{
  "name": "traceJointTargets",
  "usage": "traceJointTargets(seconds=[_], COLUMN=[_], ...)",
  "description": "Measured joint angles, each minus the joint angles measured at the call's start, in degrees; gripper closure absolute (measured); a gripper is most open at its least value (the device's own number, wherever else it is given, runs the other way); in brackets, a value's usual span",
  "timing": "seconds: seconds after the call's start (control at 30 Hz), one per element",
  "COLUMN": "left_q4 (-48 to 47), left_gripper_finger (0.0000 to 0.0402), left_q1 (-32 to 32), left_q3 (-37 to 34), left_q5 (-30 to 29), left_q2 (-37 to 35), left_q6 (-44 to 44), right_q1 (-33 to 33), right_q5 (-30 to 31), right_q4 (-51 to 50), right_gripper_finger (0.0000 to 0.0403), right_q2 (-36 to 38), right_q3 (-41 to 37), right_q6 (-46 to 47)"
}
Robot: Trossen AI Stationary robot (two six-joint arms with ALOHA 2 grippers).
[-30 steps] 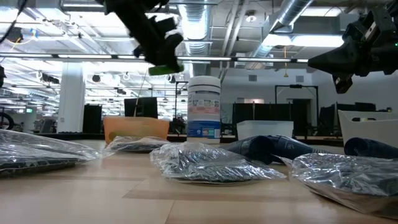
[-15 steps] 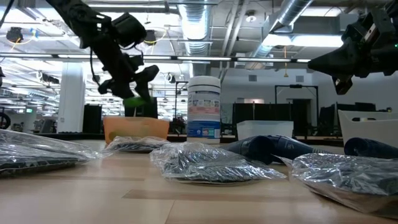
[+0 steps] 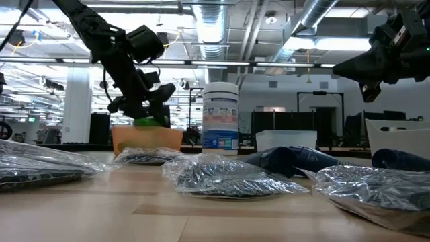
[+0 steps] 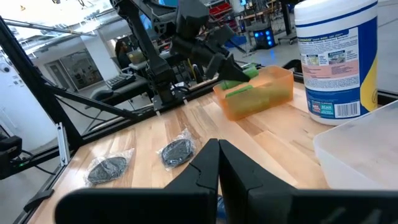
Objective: Pick & Place Travel size toiletries
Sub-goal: Put the green shampoo into the orange bin, then put the black hairbrush into the white bin
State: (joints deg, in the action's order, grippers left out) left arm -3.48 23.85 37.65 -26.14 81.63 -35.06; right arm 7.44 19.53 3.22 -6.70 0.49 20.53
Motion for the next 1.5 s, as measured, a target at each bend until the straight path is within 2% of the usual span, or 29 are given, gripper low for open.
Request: traceJointTargets(seconds=[0.27, 0.57, 0.8, 0.93, 1.17, 1.33, 1.5], left_q4=[0.81, 0.89, 0.86, 0.88, 0.98, 0.97, 0.95], left_gripper_finger=[0.0220, 0.0217, 0.0177, 0.0150, 0.0127, 0.0129, 0.0138], left_q1=[-0.67, -0.65, -0.65, -0.65, -0.65, -0.65, -0.65], left_q3=[0.02, 0.07, 0.07, 0.07, 0.13, 0.13, 0.13], left_q5=[0.08, 0.08, 0.60, 2.85, 4.21, 4.40, 7.17], left_q2=[4.41, 4.74, 4.71, 4.32, -1.21, -7.58, -16.58], left_q6=[-2.57, -3.14, -3.84, -3.88, -3.84, -3.84, -3.86], right_q1=[0.00, 0.00, 0.00, 0.00, 0.00, 0.00, 0.00], right_q5=[0.00, 0.00, 0.00, 0.00, 0.00, 0.01, 0.02], right_q4=[0.00, 0.00, 0.00, 0.00, 0.00, 0.00, 0.00], right_gripper_finger=[0.0403, 0.0403, 0.0403, 0.0403, 0.0403, 0.0403, 0.0403], right_q2=[0.00, 0.00, 0.00, 0.00, 0.00, 0.00, 0.00], right_q3=[0.00, -0.02, 0.00, -0.01, -0.02, 0.00, 0.00], right_q6=[0.00, 0.00, 0.01, 0.00, 0.00, 0.00, 0.00])
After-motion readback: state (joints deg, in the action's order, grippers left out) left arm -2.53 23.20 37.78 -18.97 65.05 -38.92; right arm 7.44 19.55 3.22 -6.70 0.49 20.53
